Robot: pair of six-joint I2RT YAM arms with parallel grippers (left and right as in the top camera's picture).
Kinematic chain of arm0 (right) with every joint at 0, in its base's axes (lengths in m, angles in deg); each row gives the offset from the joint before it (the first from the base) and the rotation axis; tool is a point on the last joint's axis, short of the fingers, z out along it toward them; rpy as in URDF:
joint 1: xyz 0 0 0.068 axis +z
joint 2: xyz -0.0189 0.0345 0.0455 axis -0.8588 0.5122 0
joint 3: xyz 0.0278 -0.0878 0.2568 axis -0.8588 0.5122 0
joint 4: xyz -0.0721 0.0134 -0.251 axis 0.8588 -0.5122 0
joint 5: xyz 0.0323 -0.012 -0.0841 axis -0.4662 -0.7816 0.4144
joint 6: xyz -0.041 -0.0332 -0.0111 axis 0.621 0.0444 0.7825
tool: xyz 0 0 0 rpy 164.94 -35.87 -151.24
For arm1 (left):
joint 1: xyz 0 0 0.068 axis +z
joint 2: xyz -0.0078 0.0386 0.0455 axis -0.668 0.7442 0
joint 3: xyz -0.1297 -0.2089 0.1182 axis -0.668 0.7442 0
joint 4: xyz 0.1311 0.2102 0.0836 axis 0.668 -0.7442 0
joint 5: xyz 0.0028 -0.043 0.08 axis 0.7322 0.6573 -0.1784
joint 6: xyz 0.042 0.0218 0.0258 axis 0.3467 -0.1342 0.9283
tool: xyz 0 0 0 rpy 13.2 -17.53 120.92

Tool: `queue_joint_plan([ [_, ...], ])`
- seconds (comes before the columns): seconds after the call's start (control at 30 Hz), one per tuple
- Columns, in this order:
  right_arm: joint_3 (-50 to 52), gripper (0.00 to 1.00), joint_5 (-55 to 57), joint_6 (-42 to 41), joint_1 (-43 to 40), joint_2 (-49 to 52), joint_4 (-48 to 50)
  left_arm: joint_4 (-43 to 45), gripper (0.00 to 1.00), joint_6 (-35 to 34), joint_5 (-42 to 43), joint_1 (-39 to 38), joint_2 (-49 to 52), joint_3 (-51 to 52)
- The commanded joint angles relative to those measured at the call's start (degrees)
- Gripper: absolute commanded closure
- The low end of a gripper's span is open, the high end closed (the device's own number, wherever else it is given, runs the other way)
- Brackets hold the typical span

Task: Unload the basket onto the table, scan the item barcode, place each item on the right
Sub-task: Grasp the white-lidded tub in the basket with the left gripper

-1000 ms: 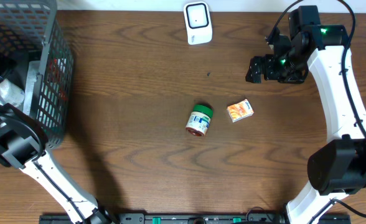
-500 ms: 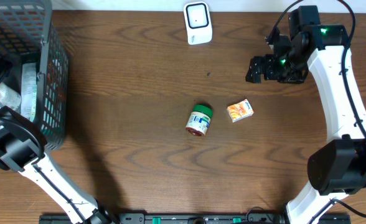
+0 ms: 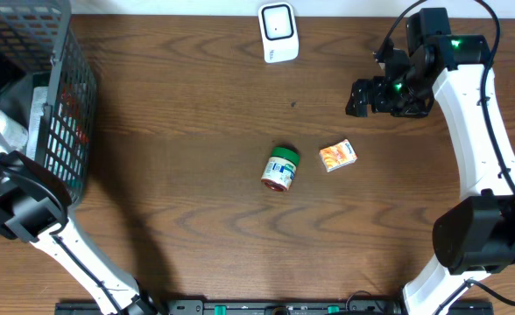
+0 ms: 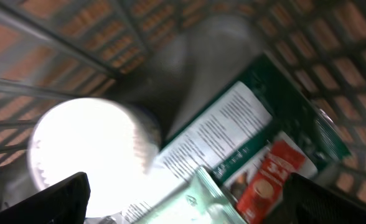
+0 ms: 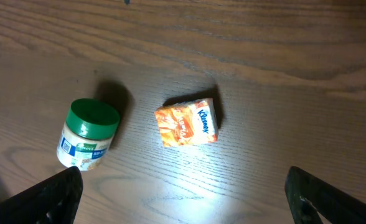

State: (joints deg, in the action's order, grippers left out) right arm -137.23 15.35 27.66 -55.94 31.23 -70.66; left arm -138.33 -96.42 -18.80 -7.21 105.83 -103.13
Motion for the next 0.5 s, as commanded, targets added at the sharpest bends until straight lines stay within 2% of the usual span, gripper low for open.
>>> queue_joint_plan([
  [0.0, -0.9, 0.01, 0.3, 0.7, 0.2, -1.0, 0.0, -1.8, 0.01, -0.2, -1.0, 0.1, -1.7, -0.7],
  [0.1, -0.9, 0.01, 0.3, 0.7, 0.2, -1.0, 0.0, -4.1, 0.02, -5.9, -8.5, 0.1, -1.8, -0.7],
  [0.23, -0.9, 0.01, 0.3, 0.7, 0.2, -1.0, 0.0, -6.8, 0.02, -10.1, -13.4, -0.1, -1.8, -0.7],
  [0.37, -0.9, 0.01, 0.3, 0.7, 0.2, -1.0, 0.2, -7.8, 0.02, -12.3, -18.9, -0.4, -1.8, -0.7],
  [0.47, -0.9, 0.01, 0.3, 0.7, 0.2, -1.0, 0.2, -7.7, 0.02, -12.5, -19.7, -0.3, -1.8, -0.7],
])
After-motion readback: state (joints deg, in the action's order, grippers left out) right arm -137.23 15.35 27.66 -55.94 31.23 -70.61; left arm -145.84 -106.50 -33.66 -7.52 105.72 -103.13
